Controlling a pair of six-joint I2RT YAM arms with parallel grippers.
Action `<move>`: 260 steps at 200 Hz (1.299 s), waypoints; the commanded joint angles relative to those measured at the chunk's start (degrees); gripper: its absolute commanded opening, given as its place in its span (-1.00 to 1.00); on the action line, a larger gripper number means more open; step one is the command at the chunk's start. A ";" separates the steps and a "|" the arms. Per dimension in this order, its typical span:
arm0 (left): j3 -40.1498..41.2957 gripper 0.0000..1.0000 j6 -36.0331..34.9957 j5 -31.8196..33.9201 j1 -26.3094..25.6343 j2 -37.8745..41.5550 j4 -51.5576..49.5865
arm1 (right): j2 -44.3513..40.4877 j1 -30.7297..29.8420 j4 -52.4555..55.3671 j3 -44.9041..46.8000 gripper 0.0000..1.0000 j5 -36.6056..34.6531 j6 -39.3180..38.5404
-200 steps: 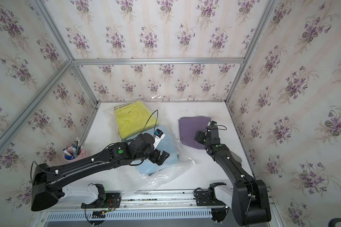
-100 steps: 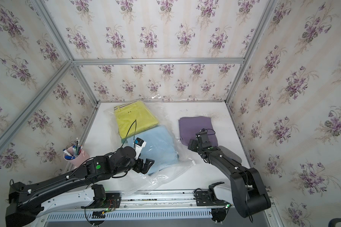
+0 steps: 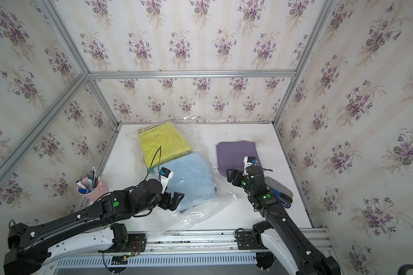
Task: Take the trousers out of the vacuum bag
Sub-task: Take out the trousers from the vacuum bag.
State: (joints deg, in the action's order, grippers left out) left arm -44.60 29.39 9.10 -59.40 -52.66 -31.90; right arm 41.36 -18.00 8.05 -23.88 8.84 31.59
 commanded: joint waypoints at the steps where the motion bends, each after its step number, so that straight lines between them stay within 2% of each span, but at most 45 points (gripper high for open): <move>1: -1.45 1.00 -0.21 3.85 0.06 -1.13 -1.79 | -8.02 -0.53 3.10 2.20 0.57 9.45 4.62; 33: -3.78 1.00 -1.00 3.68 0.16 -3.41 -2.55 | -20.92 -1.82 11.34 3.26 0.52 15.38 6.24; 56: -5.01 1.00 -1.56 4.80 0.16 -4.93 -3.28 | -28.02 -1.86 17.07 3.39 0.41 21.24 5.85; 98: -6.23 1.00 -2.23 4.53 0.24 -5.69 -3.17 | -33.98 -1.86 23.54 3.09 0.25 27.90 4.98; 168: -5.59 1.00 -1.46 4.26 0.25 -6.04 -2.72 | -34.61 -1.86 23.24 6.19 0.04 33.60 3.90; 223: -6.29 1.00 -1.79 4.12 0.25 -7.85 -2.69 | -28.71 -2.32 23.61 8.13 0.02 38.95 -0.45; 260: -5.96 1.00 -1.73 3.82 0.29 -8.24 -2.20 | -24.64 -6.55 22.85 8.32 0.03 38.87 -1.52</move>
State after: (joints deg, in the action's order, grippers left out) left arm -50.48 27.90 13.02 -59.18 -60.73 -35.27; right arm 15.81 -22.59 31.24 -15.68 46.70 31.62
